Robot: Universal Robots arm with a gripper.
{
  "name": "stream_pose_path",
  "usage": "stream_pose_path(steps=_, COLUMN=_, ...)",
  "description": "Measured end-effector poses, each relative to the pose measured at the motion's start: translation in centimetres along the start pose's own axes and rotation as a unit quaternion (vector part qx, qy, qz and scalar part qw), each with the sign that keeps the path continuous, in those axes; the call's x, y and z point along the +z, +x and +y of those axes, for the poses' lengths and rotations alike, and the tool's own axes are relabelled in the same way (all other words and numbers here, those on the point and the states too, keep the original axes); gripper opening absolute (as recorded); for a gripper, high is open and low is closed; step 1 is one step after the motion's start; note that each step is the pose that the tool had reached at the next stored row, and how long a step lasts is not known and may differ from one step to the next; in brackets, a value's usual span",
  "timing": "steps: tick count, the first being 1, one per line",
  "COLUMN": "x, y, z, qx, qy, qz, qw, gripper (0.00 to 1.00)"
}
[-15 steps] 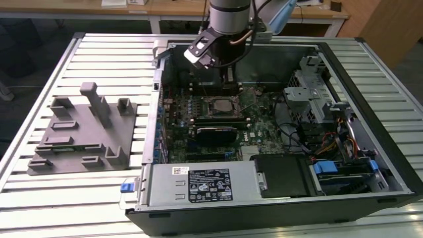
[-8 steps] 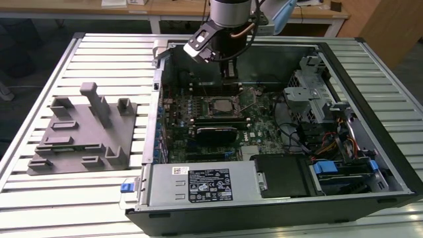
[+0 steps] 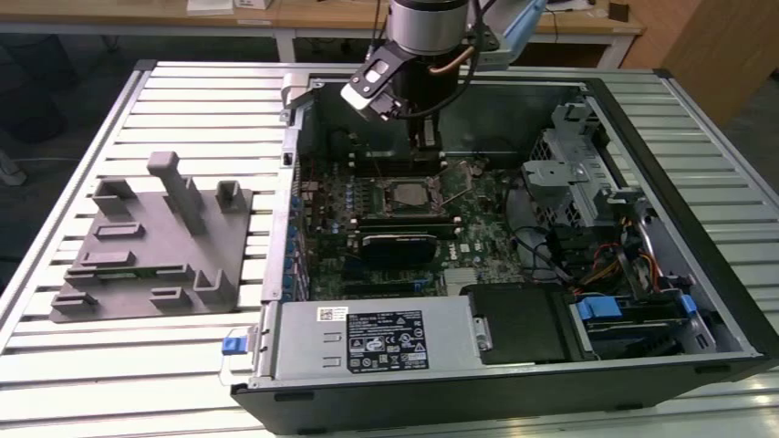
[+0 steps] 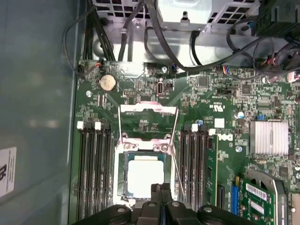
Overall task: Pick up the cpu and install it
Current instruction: 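Close the cpu cover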
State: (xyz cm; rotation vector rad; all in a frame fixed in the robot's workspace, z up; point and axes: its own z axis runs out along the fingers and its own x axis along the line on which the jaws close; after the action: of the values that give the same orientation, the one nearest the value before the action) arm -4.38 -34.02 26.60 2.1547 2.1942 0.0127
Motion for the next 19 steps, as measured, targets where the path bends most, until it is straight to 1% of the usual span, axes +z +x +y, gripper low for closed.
stream_pose_path(steps=4, x=0.04, y=-0.02, z=0.71, qx=0.0, qy=0.0029, qz=0.0013, qw=1.0, gripper=0.11)
stream_pose_path(steps=8, x=0.06, y=-0.02, z=1.23, qx=0.0, qy=0.0031, qz=0.0019, qw=1.0, gripper=0.11)
stream_pose_path(steps=12, x=0.13, y=-0.04, z=2.16, qx=-0.002, qy=0.0038, qz=0.0022, qw=1.0, gripper=0.11)
stream_pose_path(steps=16, x=0.2, y=-0.04, z=2.59, qx=-0.01, qy=0.0037, qz=0.0026, qw=0.9999, gripper=0.11)
stream_pose_path(steps=19, x=0.29, y=0.17, z=2.89, qx=-0.011, qy=0.0037, qz=0.0027, qw=0.9999, gripper=0.11)
